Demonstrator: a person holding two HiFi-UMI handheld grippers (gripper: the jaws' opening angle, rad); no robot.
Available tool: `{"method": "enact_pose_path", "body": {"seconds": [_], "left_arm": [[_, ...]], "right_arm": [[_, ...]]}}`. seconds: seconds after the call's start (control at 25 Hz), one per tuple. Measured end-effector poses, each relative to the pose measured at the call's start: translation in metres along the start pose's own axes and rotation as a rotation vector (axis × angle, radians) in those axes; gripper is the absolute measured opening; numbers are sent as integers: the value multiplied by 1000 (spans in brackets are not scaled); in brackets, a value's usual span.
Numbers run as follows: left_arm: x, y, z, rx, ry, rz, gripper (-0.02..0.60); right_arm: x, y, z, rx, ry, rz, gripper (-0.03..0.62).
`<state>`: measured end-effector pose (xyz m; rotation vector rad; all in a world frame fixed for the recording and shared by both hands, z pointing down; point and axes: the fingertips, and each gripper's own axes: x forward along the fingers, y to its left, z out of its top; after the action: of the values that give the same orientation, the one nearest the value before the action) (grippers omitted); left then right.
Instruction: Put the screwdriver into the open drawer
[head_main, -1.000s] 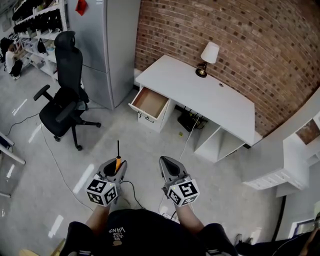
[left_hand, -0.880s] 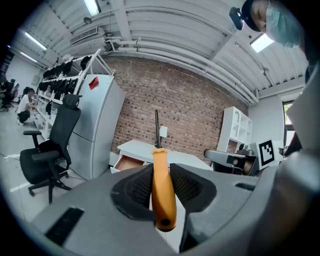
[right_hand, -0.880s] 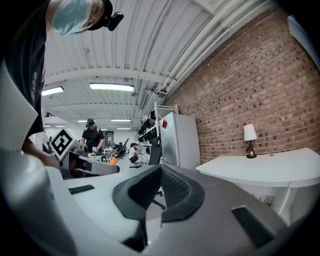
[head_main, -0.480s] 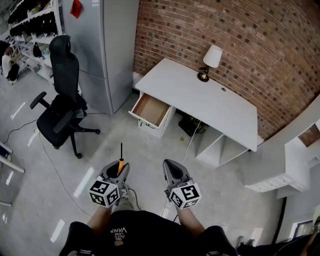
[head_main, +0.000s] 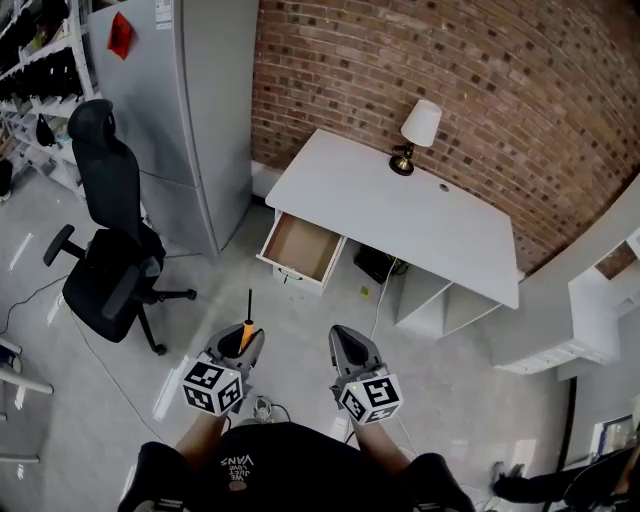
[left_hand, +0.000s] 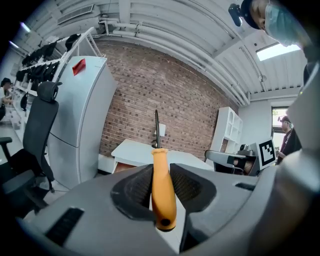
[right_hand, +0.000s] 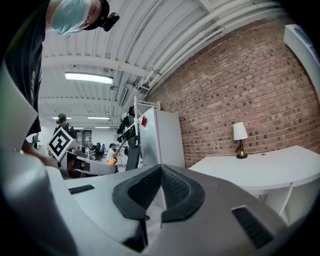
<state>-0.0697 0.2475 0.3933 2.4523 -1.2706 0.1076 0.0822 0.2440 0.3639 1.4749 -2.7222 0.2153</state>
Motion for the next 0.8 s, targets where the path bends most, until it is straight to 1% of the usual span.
{"method": "enact_pose_path", "body": {"seconds": [0.2,0.32,0.48,0.6,0.8], "left_arm": [[14,41,15,14,23,-54,101],[23,65,20,16,26,-58,101],[33,79,13,-17,39,-59,101],[41,90,13,-29,39,-51,101],[57,114,16,-47,28,1,101]], "right_arm": [[39,1,5,-7,-7,-65,-5],[59,0,6,-6,-12,-90,-5],[75,-8,0,0,6,-106,-5],[92,-18,-1,7,10,-107,-5],[123,-34,-3,11,11,-74,-5]]}}
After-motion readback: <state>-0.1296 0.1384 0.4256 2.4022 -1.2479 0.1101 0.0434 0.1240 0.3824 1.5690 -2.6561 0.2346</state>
